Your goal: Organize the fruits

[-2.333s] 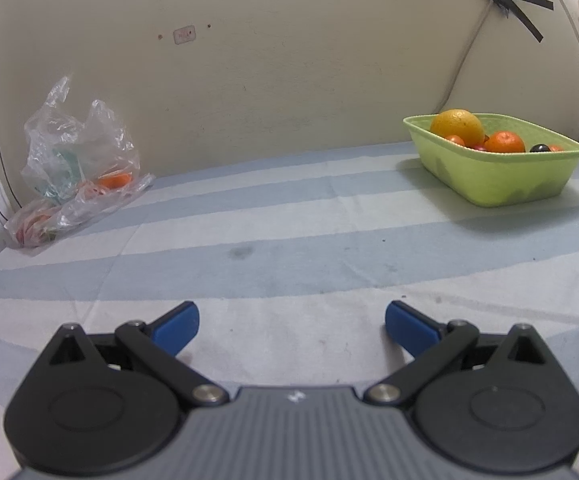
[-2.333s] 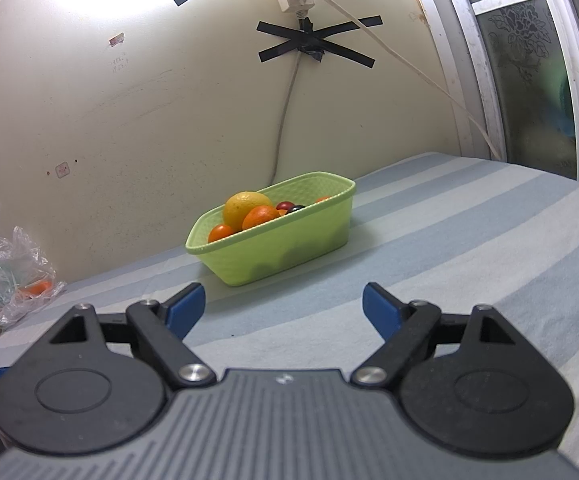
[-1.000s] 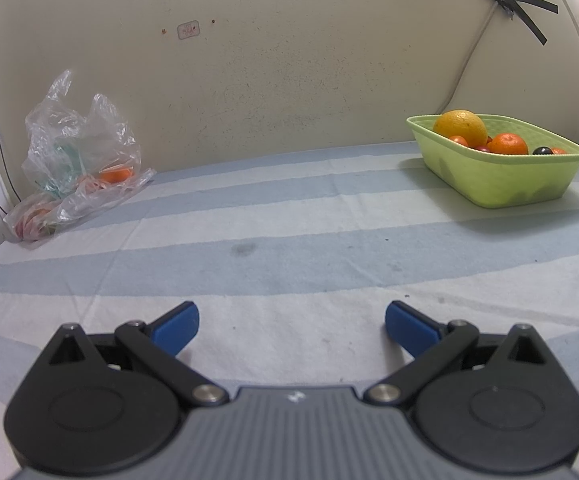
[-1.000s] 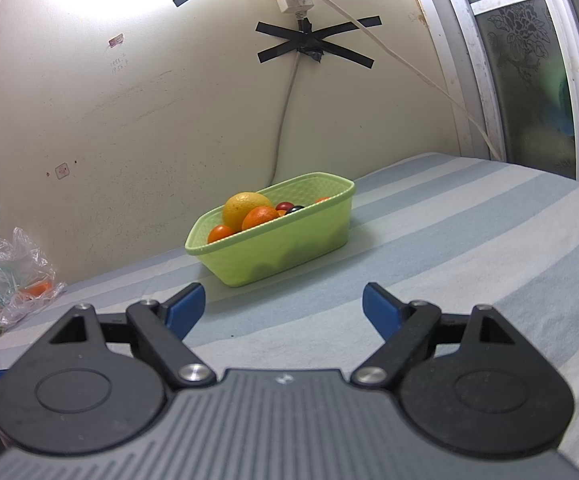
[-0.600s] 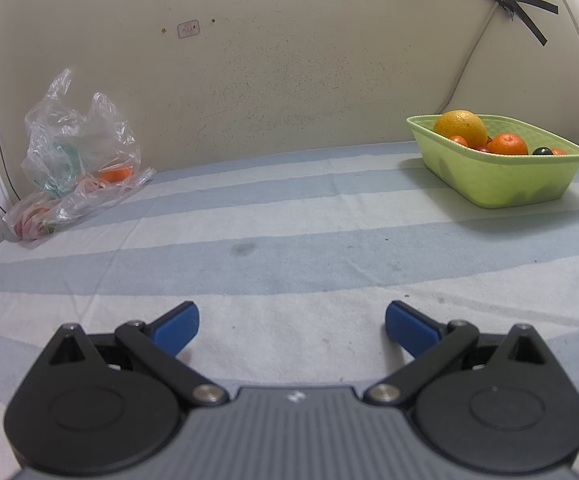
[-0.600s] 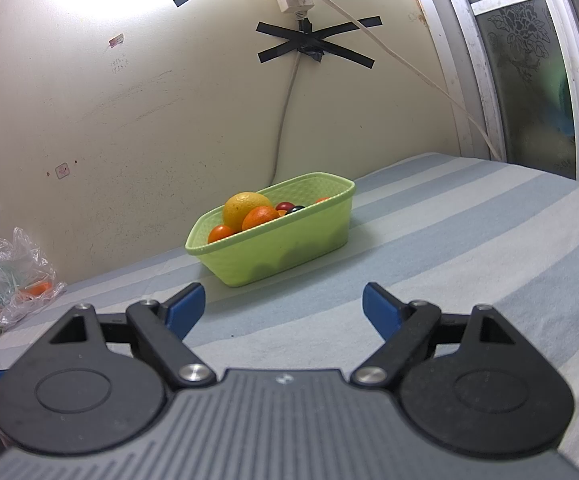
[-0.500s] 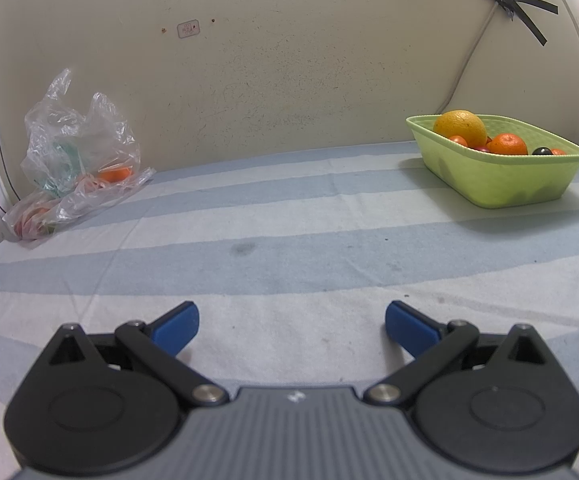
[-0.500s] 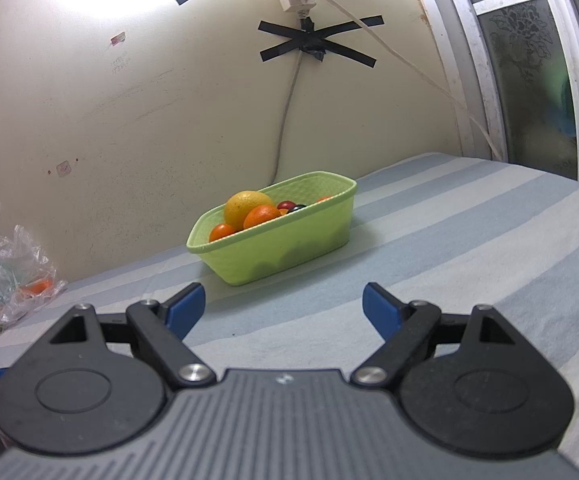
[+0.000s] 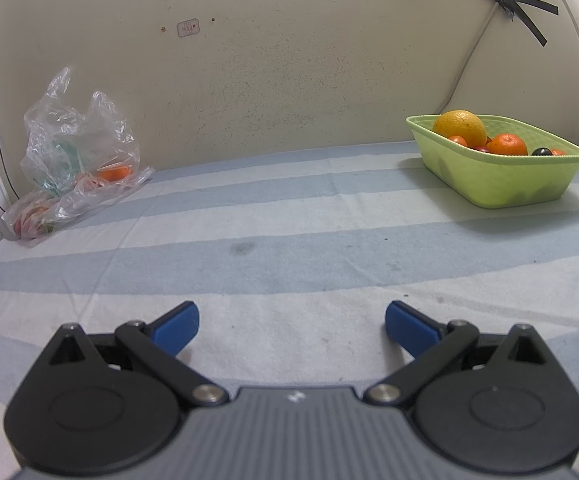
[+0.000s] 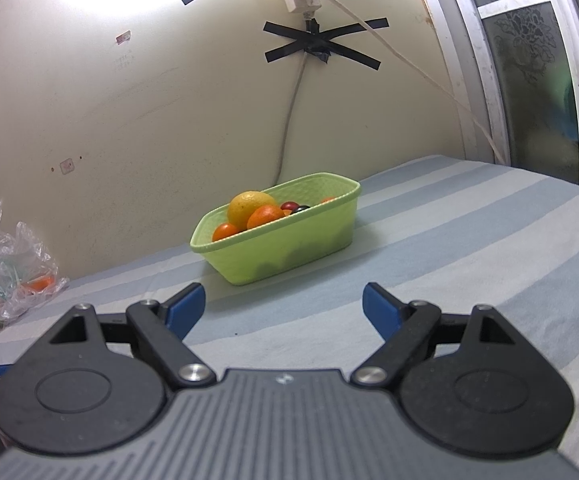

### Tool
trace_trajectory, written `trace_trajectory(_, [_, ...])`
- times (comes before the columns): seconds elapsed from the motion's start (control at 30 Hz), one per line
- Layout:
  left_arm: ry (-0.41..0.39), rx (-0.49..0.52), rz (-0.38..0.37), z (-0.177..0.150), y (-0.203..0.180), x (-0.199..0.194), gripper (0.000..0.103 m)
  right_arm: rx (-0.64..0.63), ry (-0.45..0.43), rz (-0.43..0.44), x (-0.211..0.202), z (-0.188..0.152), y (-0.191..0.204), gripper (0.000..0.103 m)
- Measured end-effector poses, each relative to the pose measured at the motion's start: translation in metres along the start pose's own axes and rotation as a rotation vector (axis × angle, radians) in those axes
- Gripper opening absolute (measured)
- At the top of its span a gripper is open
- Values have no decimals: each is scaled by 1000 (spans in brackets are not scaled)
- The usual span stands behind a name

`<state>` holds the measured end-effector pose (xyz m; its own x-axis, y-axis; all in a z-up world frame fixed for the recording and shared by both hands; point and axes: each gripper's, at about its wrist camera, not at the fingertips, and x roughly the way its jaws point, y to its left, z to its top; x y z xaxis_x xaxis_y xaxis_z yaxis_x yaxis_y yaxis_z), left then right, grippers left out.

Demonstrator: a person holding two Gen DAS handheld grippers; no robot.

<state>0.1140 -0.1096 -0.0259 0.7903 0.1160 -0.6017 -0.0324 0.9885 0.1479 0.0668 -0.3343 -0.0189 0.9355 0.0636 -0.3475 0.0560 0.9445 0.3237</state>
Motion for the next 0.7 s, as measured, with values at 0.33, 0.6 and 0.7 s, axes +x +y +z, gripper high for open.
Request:
trace_trajectory(0.33, [-1, 1, -5, 0, -1, 0, 103, -2, 1, 4, 1, 0, 0, 87])
trace_trajectory(0.6, [-7, 3, -11, 0, -1, 0, 103, -10, 4, 8, 0, 1, 0, 87])
trace_trajectory(0.7, [-10, 1, -12, 0, 1, 0, 103, -8, 2, 7, 0, 1, 0, 87])
